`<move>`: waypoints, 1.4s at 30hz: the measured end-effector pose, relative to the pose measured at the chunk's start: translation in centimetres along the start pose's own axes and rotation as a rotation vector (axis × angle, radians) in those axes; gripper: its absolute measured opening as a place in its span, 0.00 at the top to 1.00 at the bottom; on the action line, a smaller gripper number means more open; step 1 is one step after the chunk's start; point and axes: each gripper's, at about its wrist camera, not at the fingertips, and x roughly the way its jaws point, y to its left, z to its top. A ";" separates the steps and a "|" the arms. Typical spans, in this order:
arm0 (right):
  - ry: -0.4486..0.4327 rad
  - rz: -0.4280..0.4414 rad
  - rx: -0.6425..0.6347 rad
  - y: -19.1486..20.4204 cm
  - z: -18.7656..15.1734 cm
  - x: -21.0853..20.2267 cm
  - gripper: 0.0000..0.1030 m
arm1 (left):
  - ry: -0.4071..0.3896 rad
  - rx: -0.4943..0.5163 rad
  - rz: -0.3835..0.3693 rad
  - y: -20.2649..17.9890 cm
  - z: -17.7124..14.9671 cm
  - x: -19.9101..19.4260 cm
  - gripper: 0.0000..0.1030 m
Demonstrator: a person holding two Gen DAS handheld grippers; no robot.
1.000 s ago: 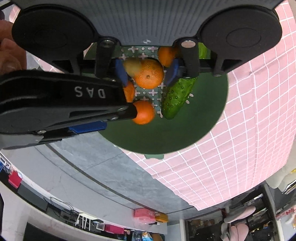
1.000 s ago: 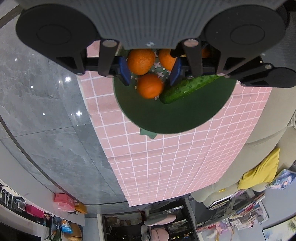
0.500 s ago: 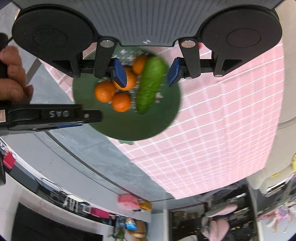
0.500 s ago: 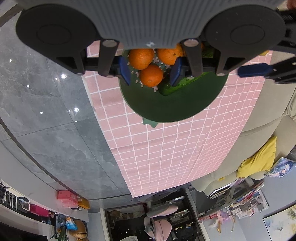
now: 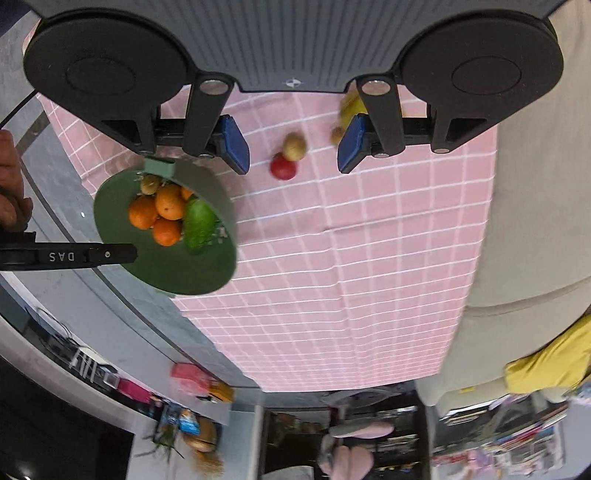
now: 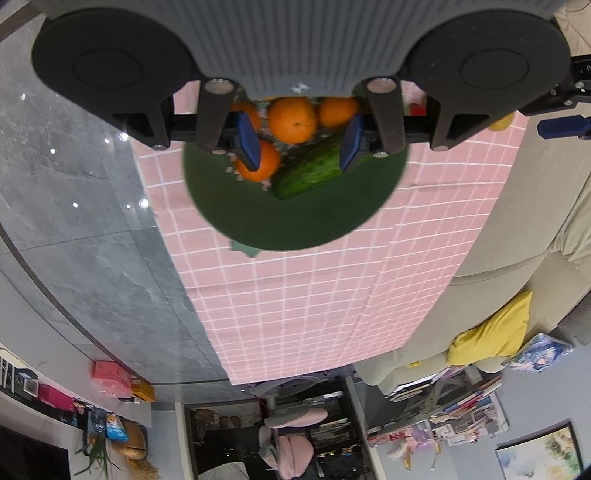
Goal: Organize fruits
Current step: 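Move both open tools back toward the pear and remaining fruit, then grasp the large green pear with the left tool while the right tool grasps a kiwi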
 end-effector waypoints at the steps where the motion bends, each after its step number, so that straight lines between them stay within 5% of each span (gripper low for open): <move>1: -0.004 0.007 -0.008 0.7 -0.1 -0.2 0.56 | -0.005 -0.012 0.003 0.5 -0.3 -0.3 0.37; 19: 0.074 0.158 -0.305 12.7 -5.8 -0.1 0.56 | 0.002 -0.139 0.045 6.9 -5.8 -0.7 0.37; 26: 0.173 0.162 -0.347 13.6 -8.2 2.8 0.55 | 0.044 -0.098 0.033 7.5 -7.2 1.4 0.37; 33: 0.203 0.164 -0.323 14.1 -8.4 5.0 0.55 | 0.034 -0.229 -0.049 8.6 -6.7 2.8 0.28; 42: 0.230 0.144 -0.299 14.4 -8.6 7.4 0.55 | 0.036 -0.252 -0.009 7.9 -5.2 5.8 0.28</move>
